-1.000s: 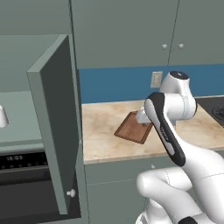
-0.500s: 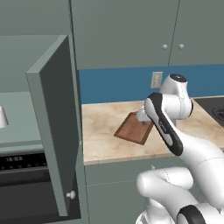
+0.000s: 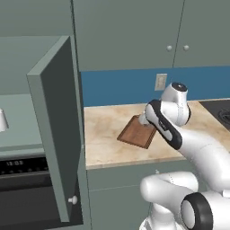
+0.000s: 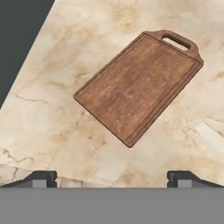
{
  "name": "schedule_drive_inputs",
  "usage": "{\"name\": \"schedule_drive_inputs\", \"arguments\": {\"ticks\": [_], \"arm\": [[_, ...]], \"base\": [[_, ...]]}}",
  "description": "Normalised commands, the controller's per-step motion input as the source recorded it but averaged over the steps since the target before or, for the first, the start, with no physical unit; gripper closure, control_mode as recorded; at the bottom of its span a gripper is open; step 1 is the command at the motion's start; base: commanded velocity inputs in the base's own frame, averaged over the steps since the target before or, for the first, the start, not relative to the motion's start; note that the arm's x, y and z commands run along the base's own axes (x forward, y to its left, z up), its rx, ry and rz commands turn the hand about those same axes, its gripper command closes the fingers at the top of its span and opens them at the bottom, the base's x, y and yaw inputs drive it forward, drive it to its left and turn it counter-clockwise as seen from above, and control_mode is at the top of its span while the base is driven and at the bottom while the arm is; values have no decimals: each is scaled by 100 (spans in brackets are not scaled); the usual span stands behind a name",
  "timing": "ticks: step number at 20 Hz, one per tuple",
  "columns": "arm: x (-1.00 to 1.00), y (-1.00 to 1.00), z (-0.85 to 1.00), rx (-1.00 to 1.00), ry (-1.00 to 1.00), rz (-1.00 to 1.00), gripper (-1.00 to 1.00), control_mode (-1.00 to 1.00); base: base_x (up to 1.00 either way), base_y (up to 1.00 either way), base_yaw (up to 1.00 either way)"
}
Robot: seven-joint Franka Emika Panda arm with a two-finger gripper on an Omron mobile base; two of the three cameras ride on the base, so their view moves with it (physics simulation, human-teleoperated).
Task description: Move the cutting board and knife to the sink. Then move spray from the cabinet to the counter.
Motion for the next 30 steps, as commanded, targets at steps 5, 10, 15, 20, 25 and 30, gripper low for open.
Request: {"name": "schedule_drive_inputs", "arguments": {"ticks": [5, 10, 15, 20, 25, 30], "arm": [[53, -7, -2, 0, 0, 1, -100, -100], [51, 0, 0, 0, 0, 1, -100, -100], [36, 0, -12, 0, -2, 1, -100, -100], [22, -4, -22, 0, -3, 2, -100, -100], [41, -3, -22, 0, 0, 2, -100, -100], [47, -11, -16, 0, 0, 1, -100, -100]], "base": [[0, 0, 0], [0, 0, 0], [0, 0, 0], [0, 0, 0], [0, 0, 0], [0, 0, 0]]}}
